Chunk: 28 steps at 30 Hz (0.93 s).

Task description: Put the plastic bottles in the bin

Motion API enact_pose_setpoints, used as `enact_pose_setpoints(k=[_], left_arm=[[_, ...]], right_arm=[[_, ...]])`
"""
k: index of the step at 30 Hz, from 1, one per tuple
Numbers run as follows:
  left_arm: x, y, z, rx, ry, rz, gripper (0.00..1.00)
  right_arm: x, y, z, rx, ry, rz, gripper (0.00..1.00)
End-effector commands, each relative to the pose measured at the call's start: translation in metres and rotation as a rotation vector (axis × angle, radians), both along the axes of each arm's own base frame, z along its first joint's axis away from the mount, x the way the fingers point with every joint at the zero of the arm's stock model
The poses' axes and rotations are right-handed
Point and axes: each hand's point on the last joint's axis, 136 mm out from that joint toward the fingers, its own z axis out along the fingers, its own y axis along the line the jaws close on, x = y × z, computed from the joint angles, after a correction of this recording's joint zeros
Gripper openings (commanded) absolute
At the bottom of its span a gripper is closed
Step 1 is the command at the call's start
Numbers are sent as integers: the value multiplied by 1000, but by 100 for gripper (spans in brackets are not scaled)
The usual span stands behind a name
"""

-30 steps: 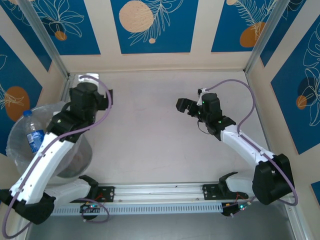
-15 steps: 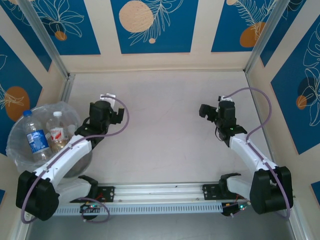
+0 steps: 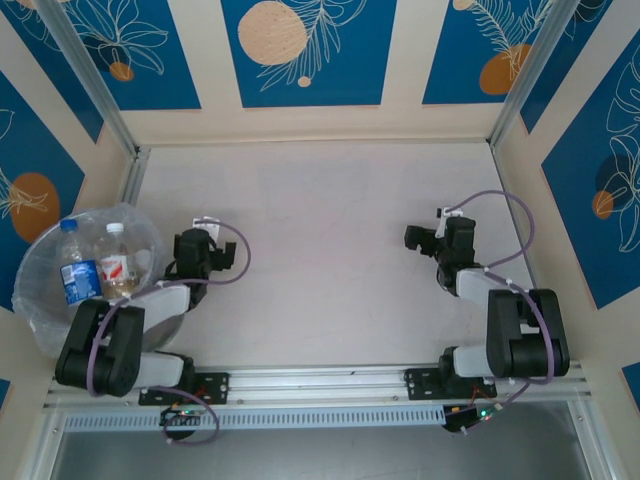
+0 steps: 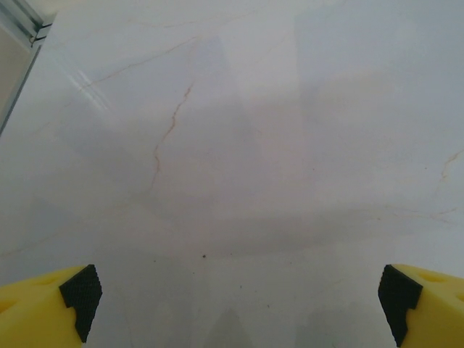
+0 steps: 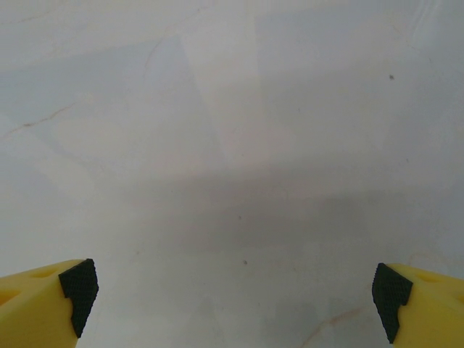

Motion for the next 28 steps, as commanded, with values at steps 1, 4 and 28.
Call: enact_pose_setpoints(k=[1, 4, 28], left_arm=[[29, -3, 30, -62, -150, -33, 99], [38, -8, 17, -97, -145, -63, 99], [34, 5, 8, -154, -170, -30, 99]], right_arm=[[25, 11, 33, 10, -175, 90, 99], [30, 20, 19, 5, -170, 137, 100], [24, 25, 13, -21, -207, 157, 100]])
